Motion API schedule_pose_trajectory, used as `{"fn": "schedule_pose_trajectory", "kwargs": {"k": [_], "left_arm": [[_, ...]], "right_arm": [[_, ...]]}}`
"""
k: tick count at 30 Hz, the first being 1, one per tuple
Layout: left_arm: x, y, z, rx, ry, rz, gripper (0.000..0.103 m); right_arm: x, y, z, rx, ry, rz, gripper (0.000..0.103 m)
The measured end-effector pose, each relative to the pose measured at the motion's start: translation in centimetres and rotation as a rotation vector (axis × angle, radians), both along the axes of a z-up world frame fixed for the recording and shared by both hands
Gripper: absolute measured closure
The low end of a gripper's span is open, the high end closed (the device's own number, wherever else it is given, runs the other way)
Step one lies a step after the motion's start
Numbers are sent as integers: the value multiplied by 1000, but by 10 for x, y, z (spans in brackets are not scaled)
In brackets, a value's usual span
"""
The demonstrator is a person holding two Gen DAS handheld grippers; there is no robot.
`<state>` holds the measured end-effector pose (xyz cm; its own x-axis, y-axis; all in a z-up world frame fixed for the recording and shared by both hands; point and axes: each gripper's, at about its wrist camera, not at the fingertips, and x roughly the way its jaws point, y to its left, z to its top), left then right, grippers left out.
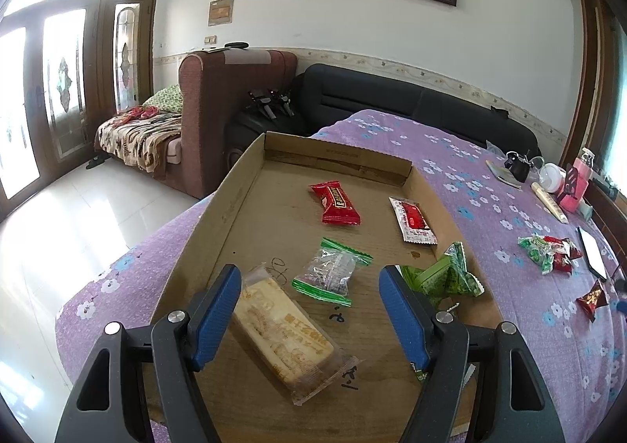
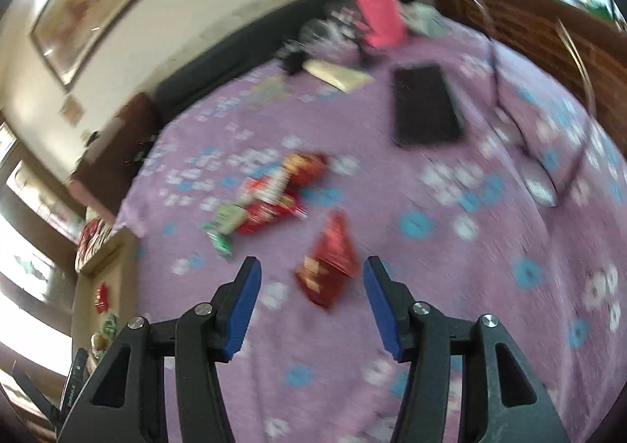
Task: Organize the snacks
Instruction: 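Move right gripper to red-gold packet and grasp it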
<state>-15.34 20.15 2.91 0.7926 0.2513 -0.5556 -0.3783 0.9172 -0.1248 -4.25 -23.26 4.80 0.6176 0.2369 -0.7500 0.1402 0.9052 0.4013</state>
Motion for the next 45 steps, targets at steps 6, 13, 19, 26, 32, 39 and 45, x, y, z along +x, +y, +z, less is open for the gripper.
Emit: {"fn": "schedule_pose_trajectory", "kwargs": {"k": [6, 13, 19, 26, 32, 39, 45], "left_arm": [[-2, 0, 0, -6, -12, -5, 27], [-6, -3, 3, 5, -35, -19, 27], [-12, -5, 22, 4, -50, -30, 27], [10, -53, 75, -54, -31, -228, 27], [77, -108, 81, -263, 124, -424, 31], [173, -171, 43, -337, 337, -438, 52], [212, -196, 10, -363, 424, -414, 65]], "right_arm": [[19, 4, -21, 8, 73, -6, 50], [53, 28, -27, -131, 87, -8, 50], [61, 47, -28, -212, 61, 51, 70], [63, 31, -27, -97, -32, 58, 75], [58, 17, -18, -18, -60, 66, 75], [52, 4, -12, 58, -71, 55, 75], [50, -3, -11, 98, -72, 41, 75]]}}
